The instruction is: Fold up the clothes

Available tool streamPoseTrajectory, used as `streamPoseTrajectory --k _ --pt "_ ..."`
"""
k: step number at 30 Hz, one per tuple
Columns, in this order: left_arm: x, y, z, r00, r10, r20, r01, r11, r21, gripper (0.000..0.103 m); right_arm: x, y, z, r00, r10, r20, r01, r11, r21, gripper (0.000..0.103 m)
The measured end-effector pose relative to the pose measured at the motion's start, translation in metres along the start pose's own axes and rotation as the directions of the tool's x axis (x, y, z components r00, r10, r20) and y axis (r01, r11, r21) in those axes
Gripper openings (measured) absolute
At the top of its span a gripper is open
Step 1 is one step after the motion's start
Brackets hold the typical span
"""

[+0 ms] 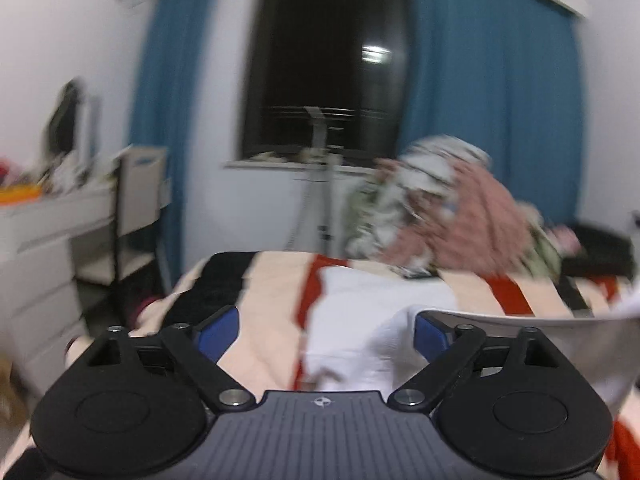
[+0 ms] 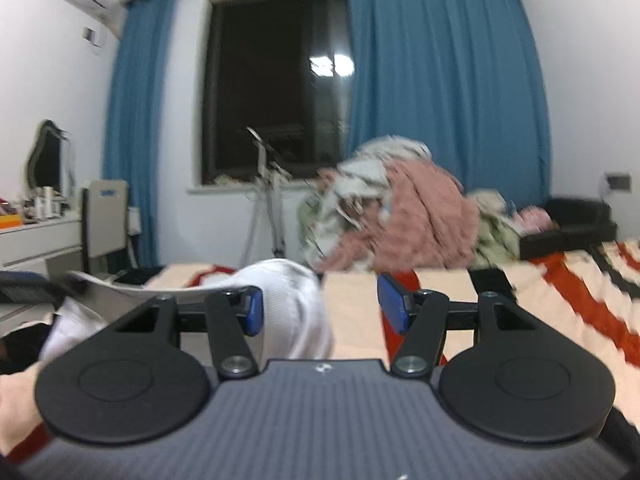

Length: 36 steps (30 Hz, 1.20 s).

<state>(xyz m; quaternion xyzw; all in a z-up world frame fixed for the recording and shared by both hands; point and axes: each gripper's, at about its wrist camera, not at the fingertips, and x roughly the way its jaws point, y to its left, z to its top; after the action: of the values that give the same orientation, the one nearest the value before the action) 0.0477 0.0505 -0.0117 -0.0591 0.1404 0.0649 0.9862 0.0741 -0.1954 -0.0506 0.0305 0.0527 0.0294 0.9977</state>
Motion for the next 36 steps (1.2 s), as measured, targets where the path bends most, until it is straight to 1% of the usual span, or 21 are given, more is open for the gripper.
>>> streamPoseTrajectory --k 1,3,4,6,8,10,11,12,13,14,16,19,21,23,26,28,29,31,32,34,36 --pt "-0.004 0.012 0.004 1.0 -0.011 -0.024 0.01 0.999 -0.047 0.098 0.003 -0.003 -0.001 1.0 -0.01 -0.018 0.01 1.0 0.017 0.06" --pt "-0.009 0.03 0.008 0.995 -0.063 -0.072 0.054 0.991 -0.12 0.098 0.008 -0.009 -0.003 0.998 -0.028 -0.055 0.031 0.998 0.051 0.06" --pt "-0.012 0.036 0.009 0.992 -0.087 -0.094 0.073 0.987 -0.143 0.098 0.006 -0.01 -0.003 0.998 -0.035 -0.05 0.038 0.998 0.049 0.06" --pt "-0.017 0.04 0.009 0.983 -0.12 -0.136 0.099 0.984 -0.151 0.098 0.002 -0.01 -0.003 0.998 -0.05 -0.038 0.051 0.998 0.042 0.06" --pt "-0.021 0.043 0.007 0.97 -0.164 -0.18 0.135 0.977 -0.164 0.098 -0.007 -0.008 0.0 0.998 -0.059 0.008 0.058 0.998 0.034 0.06" --pt "-0.02 0.044 0.002 0.952 -0.199 -0.233 0.164 0.973 -0.161 0.098 -0.018 -0.007 0.005 0.995 -0.063 0.072 0.061 0.998 0.024 0.06" --pt "-0.018 0.042 -0.003 0.944 -0.202 -0.262 0.167 0.975 -0.149 0.098 -0.023 -0.007 0.008 0.992 -0.063 0.107 0.062 0.998 0.019 0.06" --pt "-0.014 0.039 -0.009 0.938 -0.187 -0.291 0.157 0.98 -0.124 0.098 -0.028 -0.005 0.009 0.988 -0.064 0.139 0.063 0.998 0.008 0.06" --pt "-0.01 0.035 -0.014 0.935 -0.169 -0.312 0.145 0.985 -0.098 0.098 -0.031 -0.003 0.01 0.985 -0.064 0.16 0.066 0.998 -0.003 0.06" --pt "-0.005 0.03 -0.019 0.935 -0.146 -0.322 0.131 0.989 -0.068 0.098 -0.033 -0.002 0.01 0.983 -0.066 0.171 0.07 0.997 -0.013 0.06" --pt "0.004 0.02 -0.026 0.935 -0.112 -0.336 0.119 0.993 -0.001 0.098 -0.032 0.0 0.01 0.985 -0.068 0.16 0.072 0.997 -0.021 0.06" --pt "0.014 0.009 -0.035 0.936 -0.065 -0.346 0.104 0.99 0.098 0.098 -0.03 0.0 0.006 0.985 -0.097 0.14 0.101 0.995 -0.026 0.06" --pt "0.017 0.008 -0.037 0.948 -0.012 -0.317 0.055 0.99 0.128 0.098 -0.028 -0.003 0.004 0.986 -0.119 0.116 0.123 0.992 -0.028 0.06" --pt "0.017 0.017 -0.034 0.96 0.04 -0.278 -0.012 0.995 0.103 0.098 -0.023 -0.007 0.002 0.987 -0.143 0.076 0.145 0.989 -0.026 0.06" --pt "0.004 0.036 -0.024 0.975 0.062 -0.215 -0.061 0.998 0.008 0.099 -0.012 -0.013 -0.01 0.983 -0.182 -0.025 0.181 0.982 -0.05 0.06" --pt "-0.011 0.042 -0.016 0.985 0.062 -0.159 -0.066 0.998 -0.024 0.1 -0.002 -0.015 -0.02 0.976 -0.193 -0.1 0.186 0.98 -0.074 0.06" --pt "-0.02 0.042 -0.014 0.991 0.049 -0.124 -0.053 0.998 -0.028 0.1 -0.002 -0.013 -0.021 0.972 -0.215 -0.1 0.206 0.974 -0.092 0.058" --pt "-0.037 0.041 -0.009 0.998 0.027 -0.055 -0.029 0.999 -0.036 0.1 -0.003 -0.008 -0.024 0.961 -0.259 -0.095 0.246 0.96 -0.13 0.058" --pt "-0.045 0.04 -0.002 0.999 0.026 -0.026 -0.027 0.999 -0.044 0.1 -0.007 -0.004 -0.021 0.96 -0.273 -0.068 0.262 0.956 -0.133 0.058" --pt "-0.06 0.039 0.011 0.999 0.023 0.032 -0.021 0.998 -0.061 0.1 -0.021 -0.006 -0.006 0.962 -0.271 -0.007 0.27 0.96 -0.076 0.058" --pt "-0.079 0.042 0.031 0.995 0.019 0.102 -0.008 0.994 -0.106 0.1 -0.031 -0.006 0.019 0.967 -0.251 0.043 0.253 0.967 -0.044 0.06"
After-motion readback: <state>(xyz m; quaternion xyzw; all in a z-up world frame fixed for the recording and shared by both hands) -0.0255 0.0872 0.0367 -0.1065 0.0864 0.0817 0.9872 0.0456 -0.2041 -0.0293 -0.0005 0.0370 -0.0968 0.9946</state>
